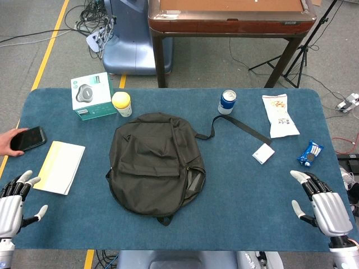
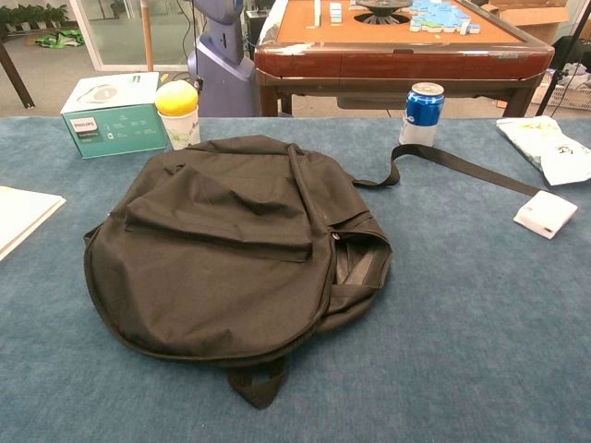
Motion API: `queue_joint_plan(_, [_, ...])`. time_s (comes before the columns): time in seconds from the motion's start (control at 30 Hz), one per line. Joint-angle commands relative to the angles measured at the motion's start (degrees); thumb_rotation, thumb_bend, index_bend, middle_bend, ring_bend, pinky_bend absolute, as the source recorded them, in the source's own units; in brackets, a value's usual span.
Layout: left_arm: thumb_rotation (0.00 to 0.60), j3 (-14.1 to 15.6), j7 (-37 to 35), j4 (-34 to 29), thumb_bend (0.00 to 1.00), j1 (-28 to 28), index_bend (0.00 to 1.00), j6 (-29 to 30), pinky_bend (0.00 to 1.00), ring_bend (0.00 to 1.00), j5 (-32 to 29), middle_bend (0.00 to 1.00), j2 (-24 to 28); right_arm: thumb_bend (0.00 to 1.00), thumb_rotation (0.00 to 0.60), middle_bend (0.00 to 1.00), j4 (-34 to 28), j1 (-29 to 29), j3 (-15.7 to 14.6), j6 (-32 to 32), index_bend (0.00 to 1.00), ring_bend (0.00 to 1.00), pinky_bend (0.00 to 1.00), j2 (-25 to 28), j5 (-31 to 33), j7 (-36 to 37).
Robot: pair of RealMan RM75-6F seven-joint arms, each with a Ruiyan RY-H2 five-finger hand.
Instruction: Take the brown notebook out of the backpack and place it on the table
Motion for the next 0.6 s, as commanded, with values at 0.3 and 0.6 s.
queue_joint_plan(0.3, [0.6, 0.4, -2.3, 1.2, 0.2, -1.4, 0.23, -2.6, 0.09, 0.09, 1.4, 0.11, 0.9, 0.41, 0.6, 0.18, -1.6, 0.7, 0.8, -0.4, 0.15, 0.12, 0.28, 1.7, 0.7, 1.2])
queue_joint_plan(0.6, [0.6, -0.2, -11.9, 7.6, 0.2, -8.6, 0.23, -11.0, 0.09, 0.09, 6.8, 0.11, 0.8, 0.41, 0.6, 0.18, -5.9, 2.3, 2.6, -1.4, 0.15, 0.12, 0.28, 6.5, 2.0, 0.6])
